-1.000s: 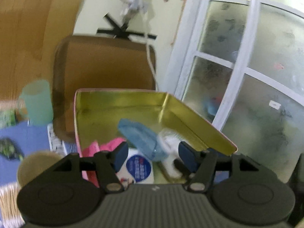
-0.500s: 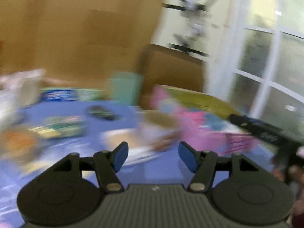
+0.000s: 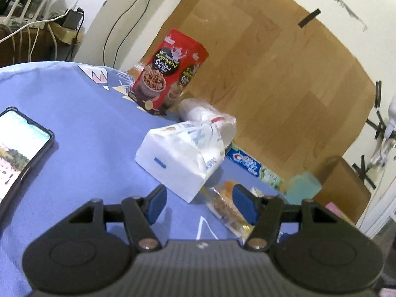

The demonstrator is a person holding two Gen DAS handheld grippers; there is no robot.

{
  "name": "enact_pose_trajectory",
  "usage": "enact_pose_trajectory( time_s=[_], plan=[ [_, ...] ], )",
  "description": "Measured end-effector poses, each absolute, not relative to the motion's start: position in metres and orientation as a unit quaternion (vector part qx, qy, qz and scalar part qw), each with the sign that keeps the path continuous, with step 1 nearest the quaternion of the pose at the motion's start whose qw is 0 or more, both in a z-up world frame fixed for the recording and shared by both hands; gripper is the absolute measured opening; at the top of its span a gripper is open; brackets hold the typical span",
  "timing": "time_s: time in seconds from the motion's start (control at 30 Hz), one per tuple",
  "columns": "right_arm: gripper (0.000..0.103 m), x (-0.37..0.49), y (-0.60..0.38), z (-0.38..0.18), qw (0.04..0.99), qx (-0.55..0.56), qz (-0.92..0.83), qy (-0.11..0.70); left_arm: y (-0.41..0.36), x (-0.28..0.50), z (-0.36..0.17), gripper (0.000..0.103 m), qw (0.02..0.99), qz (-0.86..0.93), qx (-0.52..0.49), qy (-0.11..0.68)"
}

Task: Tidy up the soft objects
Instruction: 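Grasp the snack bag with orange print using the left gripper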

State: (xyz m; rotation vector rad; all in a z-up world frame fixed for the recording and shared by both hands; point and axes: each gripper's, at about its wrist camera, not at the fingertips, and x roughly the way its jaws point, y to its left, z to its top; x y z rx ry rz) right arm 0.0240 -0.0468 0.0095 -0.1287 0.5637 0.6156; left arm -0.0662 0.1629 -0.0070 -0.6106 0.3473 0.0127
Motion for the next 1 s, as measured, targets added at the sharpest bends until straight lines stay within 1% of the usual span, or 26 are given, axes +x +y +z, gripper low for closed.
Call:
enact_pose_trajectory(
  time_s=[0.07,0.13,0.17,0.2,0.23,0.3,0.37,0.5,0.6,0.7,0.87,0.9,0.93,0.97,1.0],
  plan=[
    [0.053,0.027,-0.033,0.011,0.914,-0.073,0.291,0.273,0.164,-0.068,-0.008,0.06,0.94,0.0,-0.297,0.168],
    [0.04,0.033,-0.024,0.01,0.915,-0.08,0.282,0.278,0.162,-0.063,-0.006,0.06,0.94,-0.003,-0.296,0.169],
    [0.026,0.034,-0.021,0.009,0.915,-0.088,0.273,0.283,0.161,-0.061,-0.007,0.06,0.94,-0.005,-0.296,0.17],
    [0.017,0.037,-0.02,0.007,0.914,-0.092,0.266,0.291,0.161,-0.06,-0.006,0.06,0.939,-0.007,-0.297,0.171],
    [0.016,0.04,-0.021,0.005,0.913,-0.09,0.263,0.298,0.161,-0.062,-0.007,0.06,0.939,-0.009,-0.297,0.172],
    [0.007,0.04,-0.025,0.002,0.914,-0.088,0.262,0.298,0.162,-0.06,-0.009,0.06,0.938,-0.011,-0.3,0.173],
    [0.005,0.036,-0.033,0.004,0.914,-0.078,0.264,0.299,0.162,-0.061,-0.008,0.06,0.938,-0.011,-0.3,0.173],
    [0.005,0.017,-0.054,0.003,0.911,-0.077,0.274,0.299,0.16,-0.059,-0.008,0.06,0.94,-0.017,-0.292,0.177],
    [0.005,-0.007,-0.083,0.004,0.91,-0.073,0.274,0.303,0.155,-0.057,-0.007,0.06,0.938,-0.035,-0.283,0.196],
    [0.005,-0.034,-0.12,0.005,0.908,-0.067,0.273,0.309,0.141,-0.058,-0.005,0.071,0.936,-0.085,-0.267,0.212],
    [0.006,-0.071,-0.18,0.003,0.91,-0.052,0.261,0.319,0.088,-0.058,0.002,0.071,0.924,-0.192,-0.218,0.249],
    [0.01,-0.075,-0.186,0.004,0.91,-0.049,0.261,0.318,0.076,-0.056,0.003,0.071,0.919,-0.21,-0.208,0.261],
    [0.011,-0.078,-0.189,0.004,0.911,-0.047,0.261,0.317,0.066,-0.053,0.004,0.071,0.912,-0.225,-0.202,0.276],
    [0.018,-0.079,-0.19,0.005,0.912,-0.047,0.262,0.313,0.056,-0.049,0.003,0.071,0.905,-0.236,-0.199,0.293],
    [0.041,-0.079,-0.189,0.004,0.911,-0.047,0.268,0.311,0.047,-0.048,0.001,0.071,0.897,-0.247,-0.198,0.309]
  ],
)
